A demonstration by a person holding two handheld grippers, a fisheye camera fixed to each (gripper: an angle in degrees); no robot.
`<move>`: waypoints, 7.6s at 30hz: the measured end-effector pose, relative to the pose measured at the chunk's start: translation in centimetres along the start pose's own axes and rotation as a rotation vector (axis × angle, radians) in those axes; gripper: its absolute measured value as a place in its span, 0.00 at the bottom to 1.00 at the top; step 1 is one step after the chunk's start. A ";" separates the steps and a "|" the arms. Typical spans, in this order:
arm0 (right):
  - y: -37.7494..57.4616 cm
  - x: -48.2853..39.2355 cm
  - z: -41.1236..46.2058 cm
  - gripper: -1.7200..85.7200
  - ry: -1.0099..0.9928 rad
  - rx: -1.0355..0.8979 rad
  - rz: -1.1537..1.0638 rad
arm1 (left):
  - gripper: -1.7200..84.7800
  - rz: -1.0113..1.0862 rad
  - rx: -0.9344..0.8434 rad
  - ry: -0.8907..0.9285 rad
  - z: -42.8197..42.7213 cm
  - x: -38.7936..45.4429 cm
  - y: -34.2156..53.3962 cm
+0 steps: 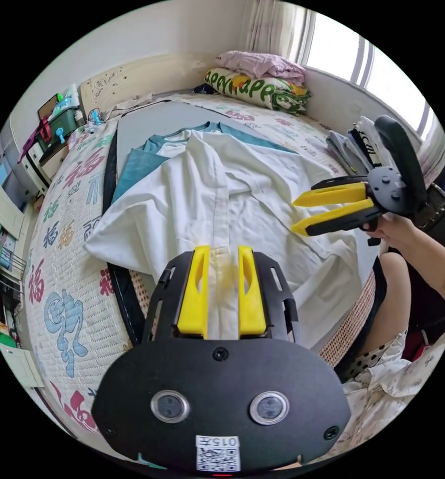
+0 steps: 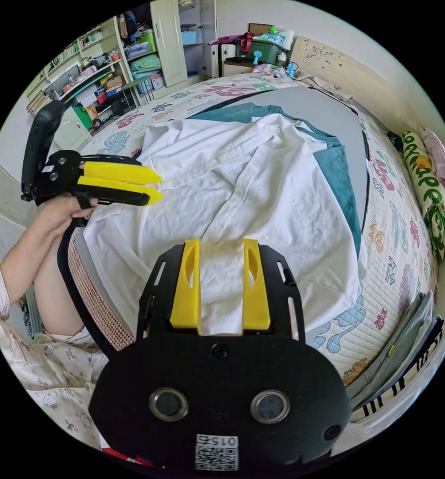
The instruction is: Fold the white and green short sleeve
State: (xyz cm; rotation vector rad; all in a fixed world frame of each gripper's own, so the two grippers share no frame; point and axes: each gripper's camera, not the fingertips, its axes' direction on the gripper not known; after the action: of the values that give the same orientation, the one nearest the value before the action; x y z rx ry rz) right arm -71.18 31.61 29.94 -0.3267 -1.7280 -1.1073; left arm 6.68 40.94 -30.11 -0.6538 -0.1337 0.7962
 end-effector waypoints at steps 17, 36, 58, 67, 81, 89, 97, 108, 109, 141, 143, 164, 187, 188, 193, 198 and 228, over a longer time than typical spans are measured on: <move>9.8 2.0 -15.4 0.02 -0.007 0.132 0.179 | 0.02 -0.171 0.206 0.050 -15.8 -5.8 17.0; 30.9 -5.2 -23.4 0.03 -0.005 -0.011 0.394 | 0.03 -0.224 -0.041 0.012 -19.9 1.3 36.7; 9.5 -5.4 -31.9 0.16 -0.197 0.139 -0.236 | 0.12 0.385 0.045 0.052 -16.1 9.6 3.2; -1.6 -8.0 -28.0 0.15 -0.132 -0.040 -0.367 | 0.13 0.452 -0.186 0.002 -7.3 11.7 -6.6; -8.8 8.9 -43.6 0.03 -0.010 0.247 0.349 | 0.05 -0.164 0.173 -0.266 -24.2 -10.4 -15.3; -7.2 13.0 -44.0 0.13 -0.163 0.309 0.830 | 0.14 -0.505 0.151 -0.066 -22.9 -17.7 -13.2; -11.2 7.7 -43.4 0.14 -0.342 0.275 0.740 | 0.14 -0.653 0.164 0.068 -21.0 -18.5 -15.1; -11.2 -0.4 -45.1 0.03 -0.249 0.205 0.860 | 0.03 -0.518 0.125 -0.006 -24.8 -16.4 -16.4; -11.0 -1.5 -45.0 0.03 -0.191 0.171 0.863 | 0.04 -0.512 0.074 -0.020 -24.3 -16.9 -16.2; -46.1 -21.0 -31.3 0.01 0.312 0.015 0.319 | 0.03 -0.127 -0.030 -0.250 6.9 -28.5 -31.7; -43.4 -19.9 -35.3 0.01 0.233 0.050 0.358 | 0.03 -0.108 0.035 -0.274 5.3 -30.8 -27.8; -7.6 6.1 -56.0 0.13 -0.244 0.319 0.825 | 0.11 0.592 -0.029 0.364 14.7 -9.1 -11.4; -9.6 13.2 -52.2 0.02 -0.065 0.369 0.674 | 0.04 0.648 -0.046 0.036 29.7 -23.4 -8.3; -9.1 13.3 -51.5 0.02 -0.055 0.361 0.666 | 0.04 0.641 -0.061 0.057 30.0 -24.4 -8.5; -6.6 14.0 -48.7 0.01 -0.007 0.324 0.659 | 0.03 0.697 -0.004 0.123 28.3 -25.9 -6.9; -5.1 14.1 -42.9 0.01 0.058 0.189 0.672 | 0.09 0.672 -0.103 0.132 32.1 -26.9 -8.1; 31.0 -20.2 -41.0 0.01 0.187 0.470 0.649 | 0.02 -0.778 0.911 -0.419 -3.0 -58.6 46.8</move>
State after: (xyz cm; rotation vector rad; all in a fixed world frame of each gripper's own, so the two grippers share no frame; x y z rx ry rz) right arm -16.92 21.24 31.56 -0.4282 -1.4962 -0.2434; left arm -62.51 22.55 -52.73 0.4369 -0.3510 0.1610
